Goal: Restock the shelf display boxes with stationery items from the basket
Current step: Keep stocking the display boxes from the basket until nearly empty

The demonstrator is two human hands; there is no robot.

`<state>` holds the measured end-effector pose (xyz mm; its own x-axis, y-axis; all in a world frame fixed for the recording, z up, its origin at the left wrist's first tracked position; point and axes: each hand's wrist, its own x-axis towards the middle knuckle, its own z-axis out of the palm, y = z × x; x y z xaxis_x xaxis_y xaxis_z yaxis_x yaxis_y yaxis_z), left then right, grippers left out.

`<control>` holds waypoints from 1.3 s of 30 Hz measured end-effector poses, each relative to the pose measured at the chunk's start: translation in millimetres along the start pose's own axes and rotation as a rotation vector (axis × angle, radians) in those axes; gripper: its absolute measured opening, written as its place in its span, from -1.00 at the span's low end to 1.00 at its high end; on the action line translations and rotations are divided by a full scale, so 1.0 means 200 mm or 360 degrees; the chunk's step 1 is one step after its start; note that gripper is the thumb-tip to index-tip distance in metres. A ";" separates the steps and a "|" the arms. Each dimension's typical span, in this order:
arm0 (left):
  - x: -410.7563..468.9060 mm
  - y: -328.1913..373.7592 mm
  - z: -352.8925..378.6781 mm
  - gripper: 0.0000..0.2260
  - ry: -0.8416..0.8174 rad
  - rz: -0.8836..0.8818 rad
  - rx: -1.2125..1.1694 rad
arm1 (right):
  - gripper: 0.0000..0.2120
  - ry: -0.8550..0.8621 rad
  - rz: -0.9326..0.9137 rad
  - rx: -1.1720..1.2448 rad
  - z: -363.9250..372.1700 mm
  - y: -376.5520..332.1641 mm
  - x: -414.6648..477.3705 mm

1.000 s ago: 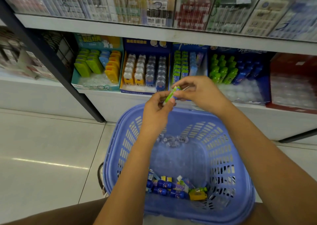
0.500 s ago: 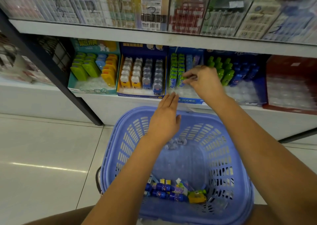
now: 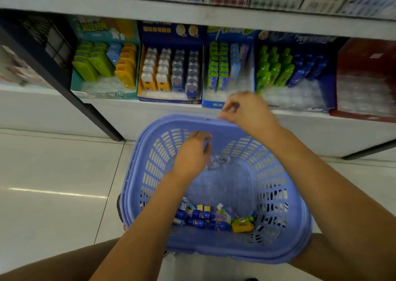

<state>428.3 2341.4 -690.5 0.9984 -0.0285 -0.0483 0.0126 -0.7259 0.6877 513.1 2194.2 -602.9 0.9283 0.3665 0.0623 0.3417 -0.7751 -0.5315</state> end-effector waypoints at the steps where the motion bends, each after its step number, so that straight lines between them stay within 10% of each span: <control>1: -0.02 -0.06 0.06 -0.77 -0.0297 -0.0099 0.0123 | -0.82 -0.0354 0.0100 -0.0089 0.08 0.03 -0.08; 6: -0.25 -0.33 0.33 -0.59 -0.1527 -0.0357 0.0536 | -0.78 -0.1721 0.0490 -0.0342 0.57 0.27 -0.43; 18: -0.31 -0.35 0.50 -0.69 -0.1877 -0.0290 0.0619 | -0.75 -0.2064 0.0789 -0.0461 0.98 0.52 -0.61; 24: -0.24 -0.32 0.43 -0.72 -0.1517 -0.0493 0.0159 | -0.66 -0.1614 0.0888 -0.0154 0.73 0.55 -0.51; 31: -0.10 -0.03 0.18 -0.66 -0.1243 -0.0929 -0.1374 | -0.95 -0.0873 0.0864 0.1315 0.35 0.35 -0.38; 39: -0.03 0.22 -0.18 -0.81 -0.0557 -0.0716 -0.1462 | -0.81 0.0285 0.0668 0.2271 0.07 0.10 -0.26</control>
<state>425.2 2335.4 -634.2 0.8227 -0.1886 -0.5364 0.5560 0.0700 0.8282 469.0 2165.8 -628.9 0.9612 0.1026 -0.2562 -0.2759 0.3745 -0.8852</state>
